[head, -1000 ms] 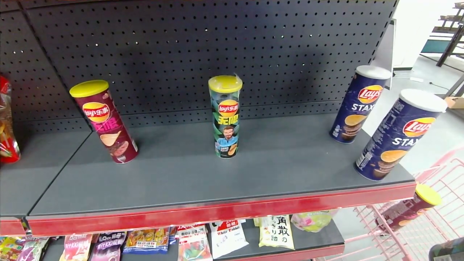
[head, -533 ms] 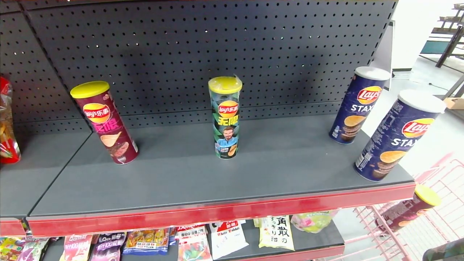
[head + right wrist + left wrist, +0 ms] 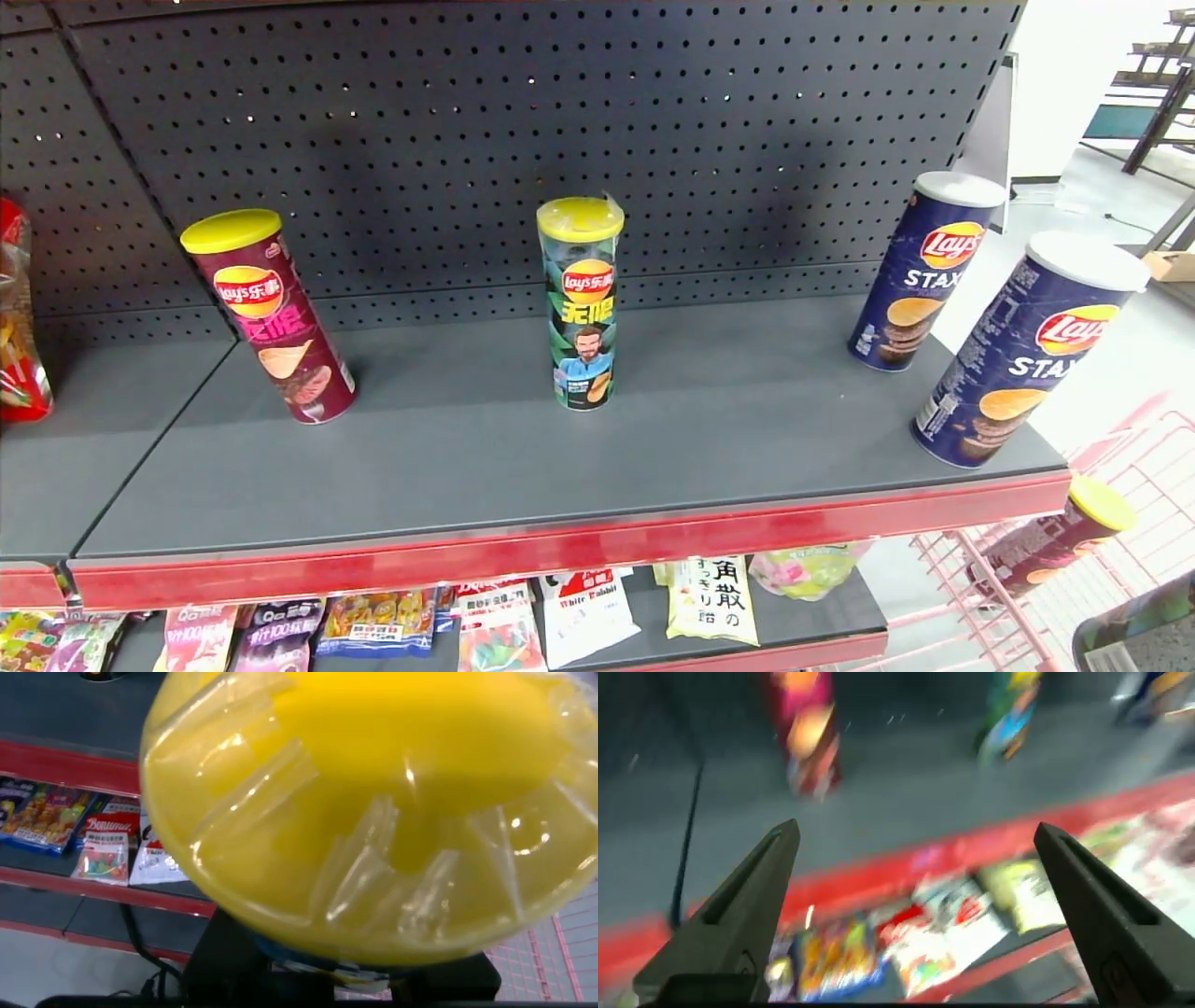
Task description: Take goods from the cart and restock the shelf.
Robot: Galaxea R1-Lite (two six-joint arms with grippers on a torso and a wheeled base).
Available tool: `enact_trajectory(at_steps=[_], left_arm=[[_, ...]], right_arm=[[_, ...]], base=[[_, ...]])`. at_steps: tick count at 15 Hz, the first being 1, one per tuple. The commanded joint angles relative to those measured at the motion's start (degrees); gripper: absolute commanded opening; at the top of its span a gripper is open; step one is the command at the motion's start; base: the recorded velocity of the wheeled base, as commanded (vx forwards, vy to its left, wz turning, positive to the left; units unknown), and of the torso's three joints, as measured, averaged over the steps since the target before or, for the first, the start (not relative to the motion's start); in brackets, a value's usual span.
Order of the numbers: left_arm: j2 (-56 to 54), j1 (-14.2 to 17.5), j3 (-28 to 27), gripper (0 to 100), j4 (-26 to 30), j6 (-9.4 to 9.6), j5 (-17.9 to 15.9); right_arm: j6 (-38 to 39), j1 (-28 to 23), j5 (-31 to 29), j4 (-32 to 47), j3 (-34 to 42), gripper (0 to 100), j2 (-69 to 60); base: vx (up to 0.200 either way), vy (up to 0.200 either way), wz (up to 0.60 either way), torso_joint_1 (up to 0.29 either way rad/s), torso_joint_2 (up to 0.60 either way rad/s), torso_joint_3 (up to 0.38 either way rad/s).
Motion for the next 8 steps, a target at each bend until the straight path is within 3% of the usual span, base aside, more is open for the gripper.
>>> enact_trajectory(at_steps=[1, 2, 3, 5, 8], left_arm=[[45.30, -7.58, -27.33, 100, -4.77, 3.14, -15.73], [52.07, -7.58, -26.54, 100, -7.93, 7.89, -17.92], [59.19, -7.93, -27.33, 100, -14.00, 11.23, -18.54], [71.58, -11.27, -32.34, 100, -24.72, 11.67, -20.56], [79.85, -14.79, -38.76, 100, -25.77, 11.67, -22.67]], right_arm=[[-0.02, 0.11, 1.73, -0.04, -0.42, 0, 2.77], [-0.02, 0.20, 2.17, -0.04, -0.33, 0, 2.94], [0.07, 0.20, 2.34, -0.04, -0.07, 0, 2.59], [0.51, 0.20, 2.34, -0.04, 0.28, 0, 2.24], [1.39, 0.20, 2.34, -0.04, 0.28, 0, 1.63]], base=[[0.000, 0.000, 0.00, 0.000, 0.00, 0.000], [0.000, 0.000, 0.00, 0.000, 0.00, 0.000], [0.000, 0.000, 0.00, 0.000, 0.00, 0.000], [0.000, 0.000, 0.00, 0.000, 0.00, 0.000], [0.000, 0.000, 0.00, 0.000, 0.00, 0.000]])
